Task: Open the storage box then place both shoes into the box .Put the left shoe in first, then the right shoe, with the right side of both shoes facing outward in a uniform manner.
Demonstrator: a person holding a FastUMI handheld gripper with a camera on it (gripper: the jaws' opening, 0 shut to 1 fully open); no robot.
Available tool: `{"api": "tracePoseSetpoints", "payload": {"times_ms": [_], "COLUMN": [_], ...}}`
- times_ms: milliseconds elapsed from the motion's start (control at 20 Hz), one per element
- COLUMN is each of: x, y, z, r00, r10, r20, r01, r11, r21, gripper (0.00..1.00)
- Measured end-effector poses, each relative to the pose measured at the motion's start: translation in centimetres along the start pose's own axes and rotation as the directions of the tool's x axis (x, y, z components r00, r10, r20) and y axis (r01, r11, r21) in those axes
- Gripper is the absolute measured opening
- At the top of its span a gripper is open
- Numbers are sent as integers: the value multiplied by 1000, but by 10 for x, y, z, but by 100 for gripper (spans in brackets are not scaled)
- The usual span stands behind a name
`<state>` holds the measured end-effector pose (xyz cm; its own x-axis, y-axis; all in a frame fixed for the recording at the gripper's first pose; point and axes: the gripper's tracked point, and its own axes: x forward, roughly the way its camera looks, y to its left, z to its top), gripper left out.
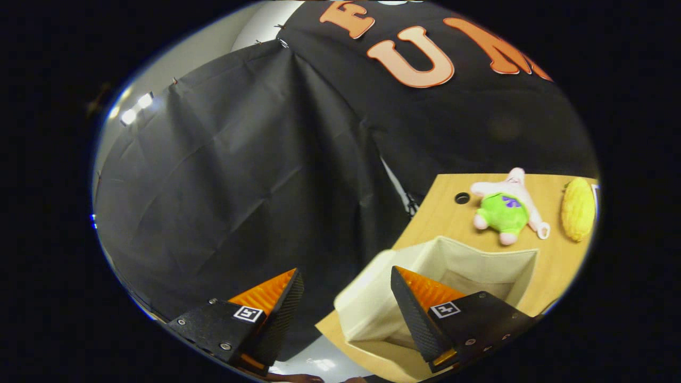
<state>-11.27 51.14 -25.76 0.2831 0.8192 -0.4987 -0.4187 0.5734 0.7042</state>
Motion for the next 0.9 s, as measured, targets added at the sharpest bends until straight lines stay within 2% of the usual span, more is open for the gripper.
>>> {"api": "tracePoseSetpoints", "payload": {"times_ms": [100,200,350,500,700,800,900], "x": [-26,-59,-113,-167,-216,-231,-237], "y": [-46,-98,-171,-231,-294,-316,-327], "z": [-11,-16,-44,-86,-163,-206,-229], "r00": [994,974,923,862,795,778,774], "r10": [-108,-224,-384,-507,-592,-595,-586], "r20": [12,26,23,-24,-133,-202,-241], "r01": [109,225,384,507,602,616,612], "r11": [994,974,923,861,797,786,789], "r21": [-9,-14,11,36,53,60,47], "gripper": [98,98,98,98,97,96,94]}}
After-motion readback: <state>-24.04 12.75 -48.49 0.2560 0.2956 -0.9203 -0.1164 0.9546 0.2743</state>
